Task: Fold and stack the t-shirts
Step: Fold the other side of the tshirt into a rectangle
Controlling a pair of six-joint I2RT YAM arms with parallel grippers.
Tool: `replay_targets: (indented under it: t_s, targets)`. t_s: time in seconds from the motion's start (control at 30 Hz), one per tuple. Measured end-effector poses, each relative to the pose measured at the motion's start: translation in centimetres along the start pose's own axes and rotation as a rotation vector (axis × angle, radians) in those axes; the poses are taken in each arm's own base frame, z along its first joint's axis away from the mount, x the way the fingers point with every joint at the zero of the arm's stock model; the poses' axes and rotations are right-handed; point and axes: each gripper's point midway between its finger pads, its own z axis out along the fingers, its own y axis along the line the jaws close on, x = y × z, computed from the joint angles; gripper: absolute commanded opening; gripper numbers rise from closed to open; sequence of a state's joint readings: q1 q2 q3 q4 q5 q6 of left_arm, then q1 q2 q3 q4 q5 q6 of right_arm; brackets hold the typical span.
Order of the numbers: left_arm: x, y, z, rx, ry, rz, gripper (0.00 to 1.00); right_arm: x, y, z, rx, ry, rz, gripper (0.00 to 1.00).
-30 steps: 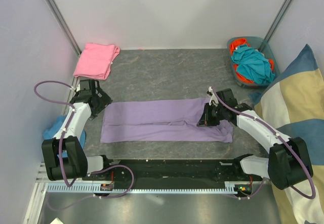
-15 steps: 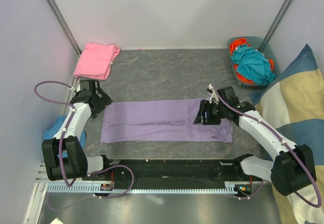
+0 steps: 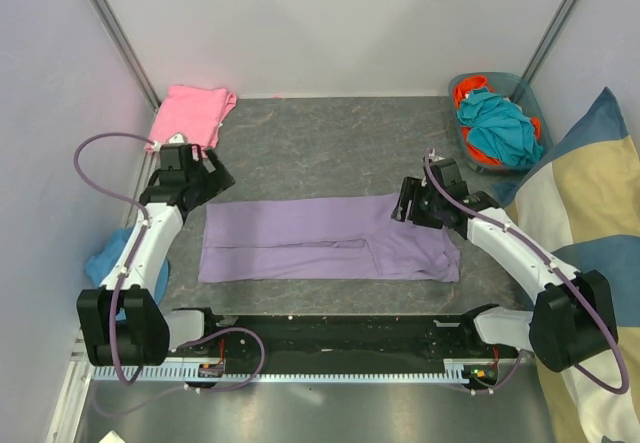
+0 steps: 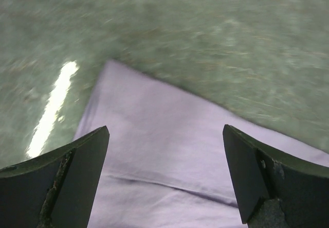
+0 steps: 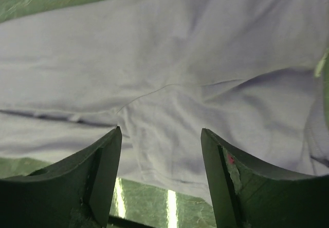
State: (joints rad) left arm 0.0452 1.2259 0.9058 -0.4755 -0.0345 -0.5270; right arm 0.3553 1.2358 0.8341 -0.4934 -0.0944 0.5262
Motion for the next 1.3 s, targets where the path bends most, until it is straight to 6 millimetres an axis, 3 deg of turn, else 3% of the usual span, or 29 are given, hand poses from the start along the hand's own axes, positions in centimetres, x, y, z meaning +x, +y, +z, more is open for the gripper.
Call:
replay_targets:
  t_s: [0.17,0.3,0.47,0.57,0.67,0.97,1.1,1.3]
  targets:
    - [-0.1,-7.6,-1.2,0.211,-0.028,0.170,1.00,-1.7,-1.5,0.4,0.105,-0.074,0.035,0.98]
    - [2.5,-14.7,-1.6,0.398,0.021,0.321,1.00,-3.8,-2.1,-1.4,0.154,-0.191,0.076,0.98]
    - [7.4,-20.5,0.5,0.506,0.134,0.482,1.00,-7.7,-1.2,-6.5,0.131,-0.401,0.114,0.98]
    - [10.7,-21.7,1.7,0.516,0.205,0.549,1.00,-8.8,-0.5,-7.7,0.107,-0.446,0.119,0.98]
    - [12.3,-21.7,2.3,0.512,0.241,0.582,1.00,-8.3,-0.7,-7.2,0.113,-0.422,0.118,0.98]
    - [11.7,-23.1,2.1,0.554,0.226,0.637,1.00,-5.1,-1.9,-5.8,0.129,-0.332,0.121,0.98]
    - [12.5,-25.9,2.6,0.638,0.242,0.712,1.00,-4.8,-1.8,-6.6,0.114,-0.339,0.124,0.98]
    - [15.3,-32.3,5.2,0.769,0.256,0.876,0.96,-4.7,-0.9,-8.9,0.048,-0.377,0.126,0.98]
